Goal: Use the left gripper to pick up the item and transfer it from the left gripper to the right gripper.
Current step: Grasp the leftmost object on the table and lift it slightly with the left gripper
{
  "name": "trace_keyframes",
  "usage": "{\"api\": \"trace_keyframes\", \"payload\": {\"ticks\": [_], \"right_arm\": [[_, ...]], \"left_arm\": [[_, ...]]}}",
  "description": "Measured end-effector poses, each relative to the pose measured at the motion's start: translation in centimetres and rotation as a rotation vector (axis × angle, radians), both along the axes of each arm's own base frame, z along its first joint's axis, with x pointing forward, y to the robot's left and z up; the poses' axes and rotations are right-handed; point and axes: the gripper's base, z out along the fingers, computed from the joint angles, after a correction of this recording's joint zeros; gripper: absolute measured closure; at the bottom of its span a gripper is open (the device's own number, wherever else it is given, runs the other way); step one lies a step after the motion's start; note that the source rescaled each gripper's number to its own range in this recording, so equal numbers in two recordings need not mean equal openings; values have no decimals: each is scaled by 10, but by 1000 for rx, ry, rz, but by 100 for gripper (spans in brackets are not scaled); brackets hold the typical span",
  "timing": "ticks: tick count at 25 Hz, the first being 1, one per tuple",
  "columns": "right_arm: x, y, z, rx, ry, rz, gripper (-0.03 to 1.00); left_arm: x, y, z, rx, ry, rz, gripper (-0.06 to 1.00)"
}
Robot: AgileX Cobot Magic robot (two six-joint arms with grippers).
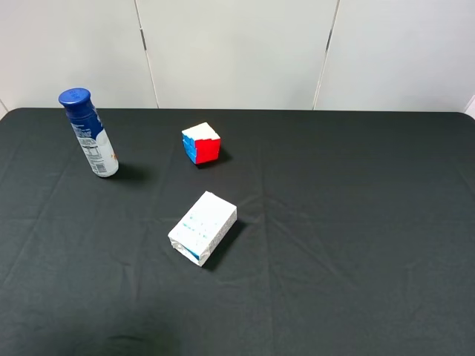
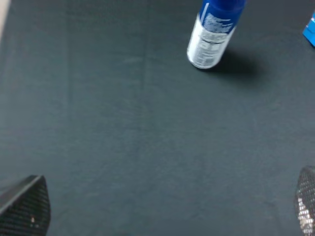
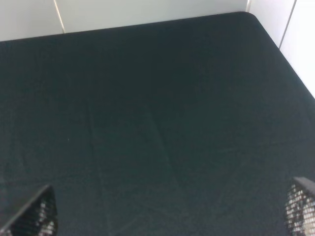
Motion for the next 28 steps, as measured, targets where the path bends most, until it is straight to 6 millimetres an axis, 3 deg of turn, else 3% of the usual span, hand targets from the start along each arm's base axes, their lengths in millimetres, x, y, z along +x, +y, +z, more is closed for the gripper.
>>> {"api": "trace_keyframes", "payload": {"ticks": [7, 14, 19, 28], "right_arm": [[0, 0, 0, 0, 0, 0, -3], [0, 0, 0, 0, 0, 0, -3], [0, 0, 0, 0, 0, 0, -3], [0, 0, 0, 0, 0, 0, -3]], "left_arm": [[94, -4, -5, 30, 150, -69, -6], [172, -30, -34, 59, 286, -146, -6], [206, -48, -63, 69, 356, -191, -6], [238, -53, -114, 80, 437, -196, -6]]}}
